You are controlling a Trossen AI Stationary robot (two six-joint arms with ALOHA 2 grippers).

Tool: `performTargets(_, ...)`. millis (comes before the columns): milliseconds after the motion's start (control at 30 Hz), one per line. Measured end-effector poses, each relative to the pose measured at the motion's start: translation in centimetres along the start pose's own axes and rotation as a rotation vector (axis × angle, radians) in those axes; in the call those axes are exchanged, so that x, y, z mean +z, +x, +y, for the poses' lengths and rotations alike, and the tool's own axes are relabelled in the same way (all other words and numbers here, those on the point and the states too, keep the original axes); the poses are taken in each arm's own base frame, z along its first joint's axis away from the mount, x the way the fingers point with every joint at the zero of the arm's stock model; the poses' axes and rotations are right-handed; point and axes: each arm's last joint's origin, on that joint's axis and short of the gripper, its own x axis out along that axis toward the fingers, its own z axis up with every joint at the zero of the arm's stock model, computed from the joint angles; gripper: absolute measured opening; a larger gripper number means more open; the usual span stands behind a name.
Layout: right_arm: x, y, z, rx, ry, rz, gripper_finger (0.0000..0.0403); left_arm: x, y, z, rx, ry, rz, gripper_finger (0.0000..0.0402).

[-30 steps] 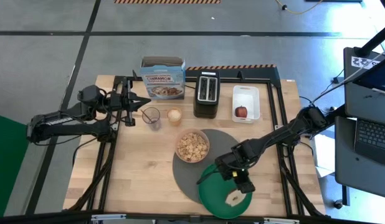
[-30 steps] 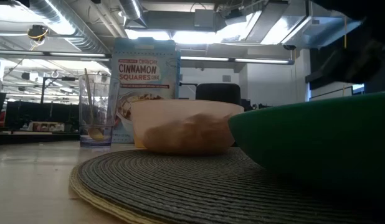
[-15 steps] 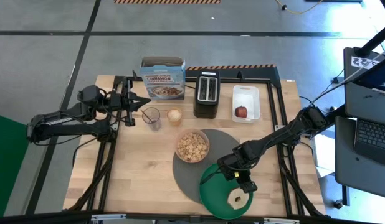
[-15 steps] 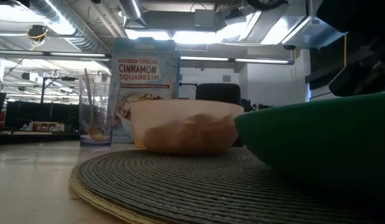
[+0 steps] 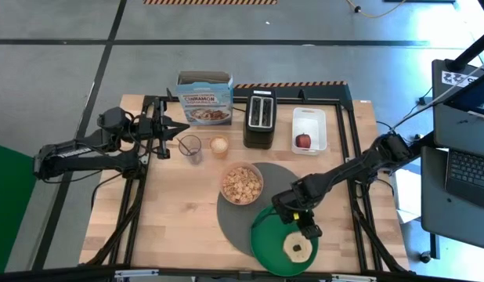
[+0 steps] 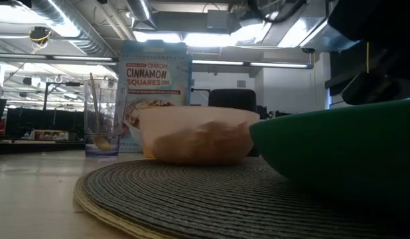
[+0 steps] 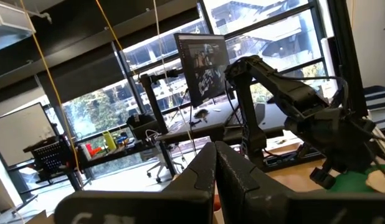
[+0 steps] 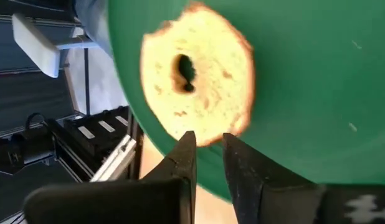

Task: Arrange a breakfast setting
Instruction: Put the toasted bread on the green plate, then put the red apple on the green plate

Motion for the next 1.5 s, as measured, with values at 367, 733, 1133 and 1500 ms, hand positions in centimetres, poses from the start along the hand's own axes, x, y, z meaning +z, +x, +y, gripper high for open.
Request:
performTargets(367, -0.1, -7.5, 0.6, -0.504, -0.203, -0.090, 0.0026, 0.0, 0.0, 0.0, 0.000, 0.000, 0.001, 0.0000)
performTargets(733, -6.0, -10.8, 2.8, -1.305, -0.254, -0.576, 0.0012, 0.0, 0.0, -0.1, -0.010, -0.001, -0.001, 0.0000)
performTargets(1133, -9.0, -8.4, -3.1, -1.595, -0.265, -1.194, 0.0019, 0.1, 0.4, -0.3, -0.023, -0.002, -0.022, 0.0000)
performTargets(1500, -8.1, -12.6, -0.1, -1.955, -0.578, -1.100, 0.0019, -0.1, 0.7, -0.2, -0.020, 0.029, -0.013, 0.0000)
